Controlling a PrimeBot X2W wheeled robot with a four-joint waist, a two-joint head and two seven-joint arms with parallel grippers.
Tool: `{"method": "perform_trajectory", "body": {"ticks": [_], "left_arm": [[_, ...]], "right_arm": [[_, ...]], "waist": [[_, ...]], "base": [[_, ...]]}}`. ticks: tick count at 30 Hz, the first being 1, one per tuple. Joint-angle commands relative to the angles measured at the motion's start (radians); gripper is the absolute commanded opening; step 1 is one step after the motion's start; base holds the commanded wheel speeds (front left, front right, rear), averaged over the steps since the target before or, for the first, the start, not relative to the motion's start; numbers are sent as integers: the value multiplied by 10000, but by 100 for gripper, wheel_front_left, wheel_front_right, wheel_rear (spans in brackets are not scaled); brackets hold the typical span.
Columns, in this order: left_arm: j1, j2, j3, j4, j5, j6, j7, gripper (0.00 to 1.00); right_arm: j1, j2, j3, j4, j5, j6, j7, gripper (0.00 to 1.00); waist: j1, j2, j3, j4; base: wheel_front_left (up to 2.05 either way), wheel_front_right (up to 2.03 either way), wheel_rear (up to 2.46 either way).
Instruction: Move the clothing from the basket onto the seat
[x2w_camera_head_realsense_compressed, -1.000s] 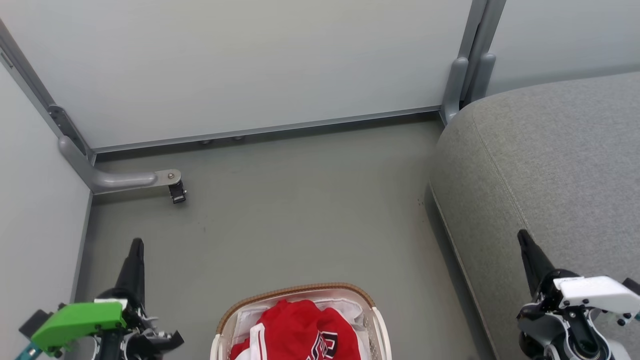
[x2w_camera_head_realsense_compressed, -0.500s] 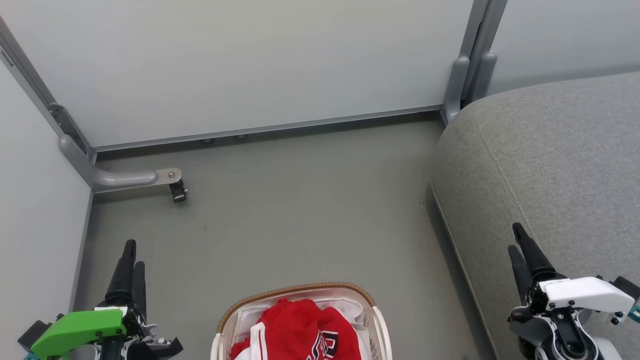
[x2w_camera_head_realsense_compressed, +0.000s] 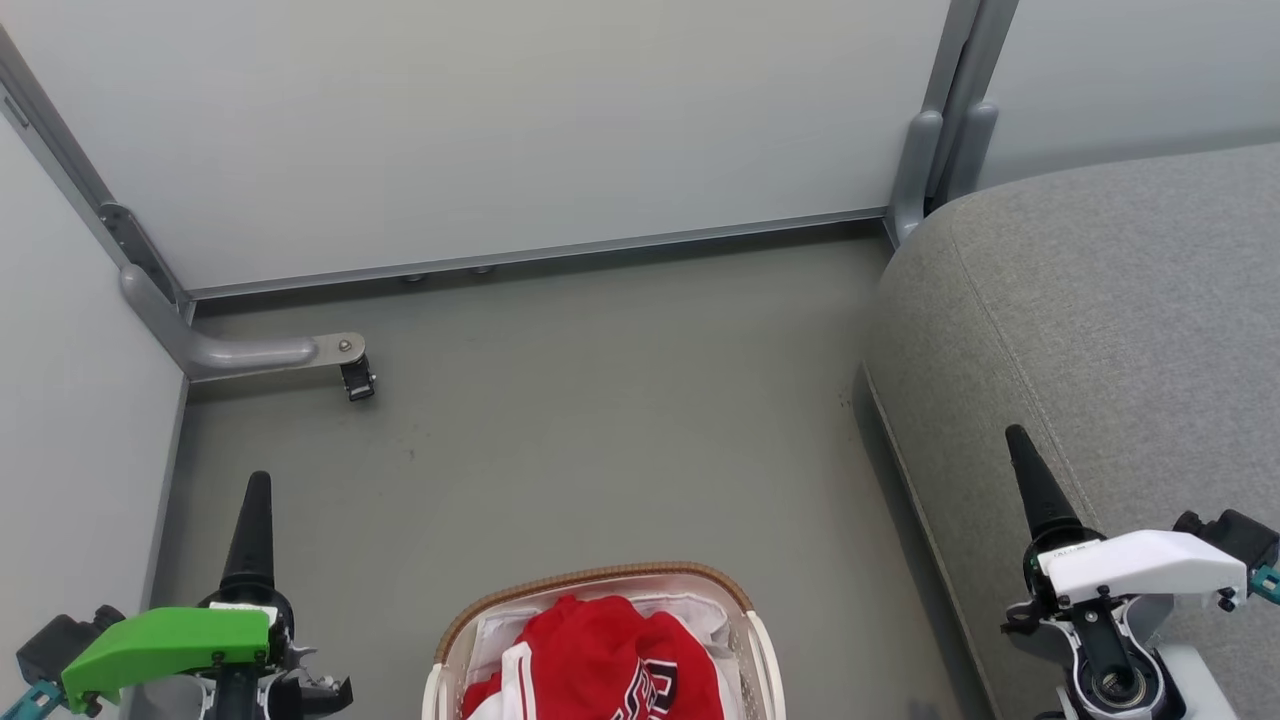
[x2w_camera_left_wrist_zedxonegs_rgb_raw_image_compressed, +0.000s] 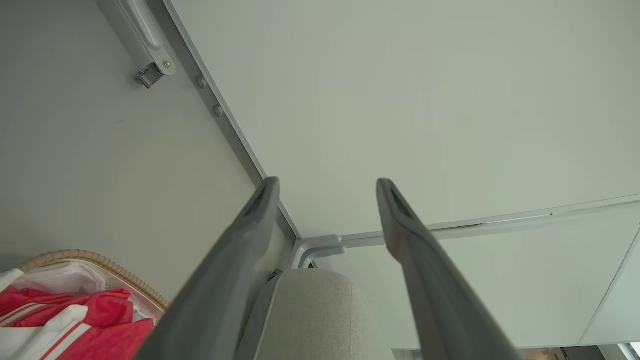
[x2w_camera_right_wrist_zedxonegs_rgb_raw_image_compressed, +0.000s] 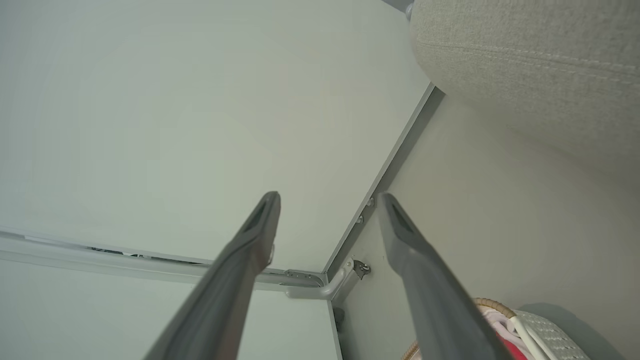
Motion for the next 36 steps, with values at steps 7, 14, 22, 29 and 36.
{"method": "perform_trajectory", "body": {"ticks": [7,14,22,29,36], "left_arm": [[-355,245,-75,-136,1699,-2,-331,100],[-366,342,-208,-77,3099,-2,-575,100],[-332,488,-461,55,5058,-3,-833,100],[-283,614,-711,214,6534,-3,-1040,100],[-254,594,-693,281,7896,-4,-1247,100]], "right_arm": [[-431,-83,118,-46,-1676,2,-346,100],[-523,-42,252,50,-3120,2,-589,100],[-608,-39,511,204,-4617,3,-843,100],[-670,-26,638,456,-5806,3,-1052,100],[-747,-3,831,680,-6881,4,-1245,100]], "waist": [[0,0,12,18],[0,0,13,37],[0,0,23,54],[0,0,29,62],[0,0,44,78]], "base": [[0,0,0],[0,0,0],[0,0,0],[0,0,0],[0,0,0]]}}
